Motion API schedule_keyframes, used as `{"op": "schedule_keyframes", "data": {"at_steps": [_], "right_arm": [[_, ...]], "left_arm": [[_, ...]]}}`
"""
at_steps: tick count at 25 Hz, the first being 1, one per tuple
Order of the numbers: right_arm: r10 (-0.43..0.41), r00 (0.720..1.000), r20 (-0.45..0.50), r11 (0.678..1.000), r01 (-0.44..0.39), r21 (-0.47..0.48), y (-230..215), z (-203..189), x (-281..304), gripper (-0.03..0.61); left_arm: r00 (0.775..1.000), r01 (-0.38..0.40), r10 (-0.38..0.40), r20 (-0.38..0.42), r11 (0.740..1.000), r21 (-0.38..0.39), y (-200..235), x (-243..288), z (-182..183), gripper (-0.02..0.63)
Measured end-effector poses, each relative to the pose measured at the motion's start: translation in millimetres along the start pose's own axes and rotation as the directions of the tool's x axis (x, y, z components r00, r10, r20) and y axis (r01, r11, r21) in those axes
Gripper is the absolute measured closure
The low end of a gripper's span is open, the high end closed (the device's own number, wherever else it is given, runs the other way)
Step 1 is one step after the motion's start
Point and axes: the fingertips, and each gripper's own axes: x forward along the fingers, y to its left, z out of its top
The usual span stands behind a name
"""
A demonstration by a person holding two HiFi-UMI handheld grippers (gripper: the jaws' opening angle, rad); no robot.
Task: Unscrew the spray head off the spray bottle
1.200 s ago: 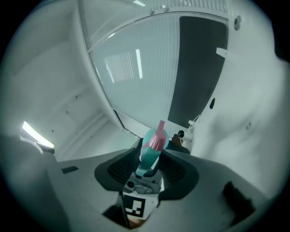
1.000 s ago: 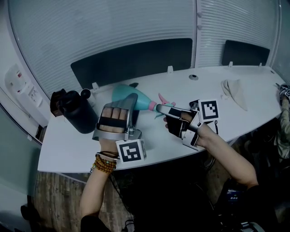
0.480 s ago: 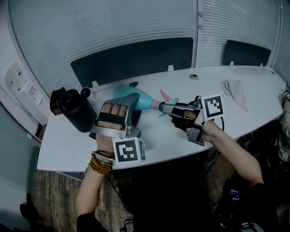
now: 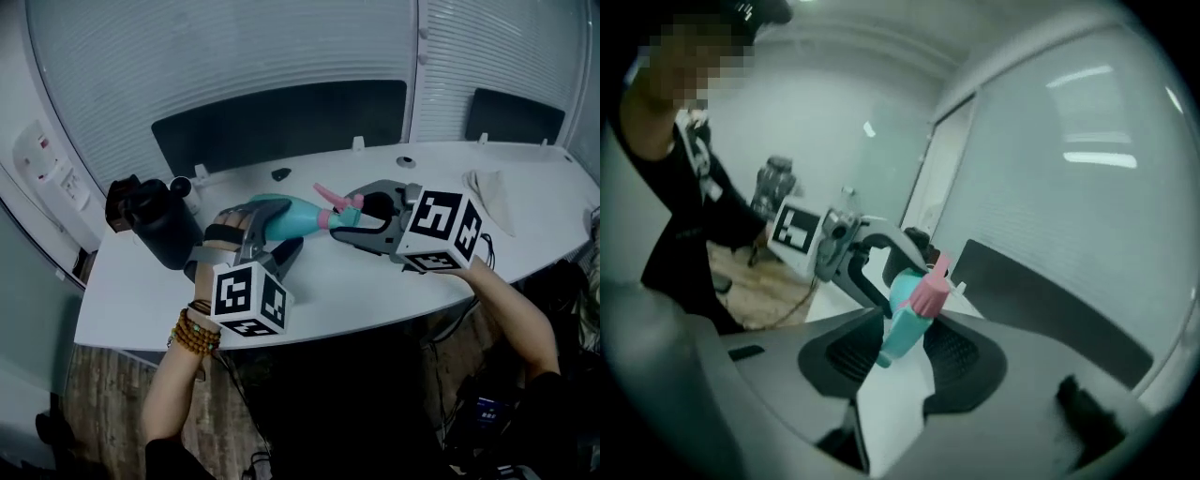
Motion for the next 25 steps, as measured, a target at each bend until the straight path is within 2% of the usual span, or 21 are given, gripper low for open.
{"op": "schedule_keyframes", "data": {"at_steps": [1,3,4,5,6,8,9,12,13,14,15,16,17,18,20,22,25], "right_arm": [[-0.006,0.999,-0.048,0.994,0.001,-0.107,4,1,1,0.443],[-0.015,0.991,-0.134,0.954,-0.026,-0.297,13,1,1,0.443],[-0.02,0.984,-0.179,0.918,-0.053,-0.393,18,-2,0,0.443],[-0.029,0.973,-0.227,0.867,-0.088,-0.49,25,-5,-1,0.443],[-0.043,0.962,-0.27,0.803,-0.128,-0.583,31,-9,-2,0.446],[-0.09,0.945,-0.315,0.64,-0.188,-0.745,43,-12,-5,0.451],[-0.128,0.941,-0.313,0.541,-0.198,-0.817,48,-11,-6,0.456],[-0.262,0.937,-0.232,0.202,-0.182,-0.962,53,-4,-4,0.471],[-0.291,0.934,-0.206,0.112,-0.18,-0.977,53,-3,-4,0.474],[-0.31,0.932,-0.188,0.044,-0.183,-0.982,53,-4,-4,0.474],[-0.324,0.93,-0.176,-0.003,-0.187,-0.982,53,-6,-5,0.477],[-0.334,0.928,-0.168,-0.033,-0.189,-0.981,52,-7,-6,0.477],[-0.341,0.926,-0.161,-0.046,-0.188,-0.981,50,-8,-7,0.477],[-0.347,0.925,-0.153,-0.046,-0.179,-0.983,47,-9,-8,0.476],[-0.353,0.927,-0.129,-0.015,-0.143,-0.99,40,-7,-9,0.476],[-0.353,0.931,-0.092,0.026,-0.088,-0.996,32,-2,-11,0.476],[-0.386,0.922,-0.041,0.059,-0.02,-0.998,19,8,-19,0.474]], "left_arm": [[0.999,0.045,-0.044,0.021,0.998,-0.035,-3,-2,0,0.33],[0.988,0.14,-0.133,0.073,0.986,-0.091,-10,-7,3,0.33],[0.978,0.194,-0.183,0.102,0.975,-0.111,-14,-11,5,0.33],[0.963,0.252,-0.235,0.135,0.959,-0.129,-20,-15,8,0.33],[0.944,0.309,-0.284,0.171,0.94,-0.145,-25,-20,10,0.33],[0.9,0.408,-0.363,0.242,0.897,-0.173,-33,-29,14,0.33],[0.878,0.448,-0.392,0.273,0.874,-0.187,-35,-32,15,0.33],[0.81,0.559,-0.461,0.362,0.792,-0.245,-39,-40,16,0.33],[0.782,0.6,-0.481,0.396,0.754,-0.268,-41,-41,16,0.33],[0.753,0.638,-0.498,0.431,0.714,-0.289,-43,-43,16,0.331],[0.726,0.669,-0.507,0.464,0.677,-0.306,-44,-44,17,0.331],[0.706,0.69,-0.507,0.495,0.649,-0.321,-44,-45,17,0.331],[0.694,0.702,-0.498,0.52,0.628,-0.335,-42,-45,18,0.331],[0.689,0.705,-0.482,0.541,0.616,-0.35,-39,-45,18,0.331],[0.699,0.692,-0.44,0.564,0.616,-0.377,-33,-44,17,0.331],[0.714,0.671,-0.402,0.574,0.628,-0.394,-27,-41,16,0.331],[0.724,0.652,-0.361,0.588,0.637,-0.412,-20,-39,12,0.333]]}}
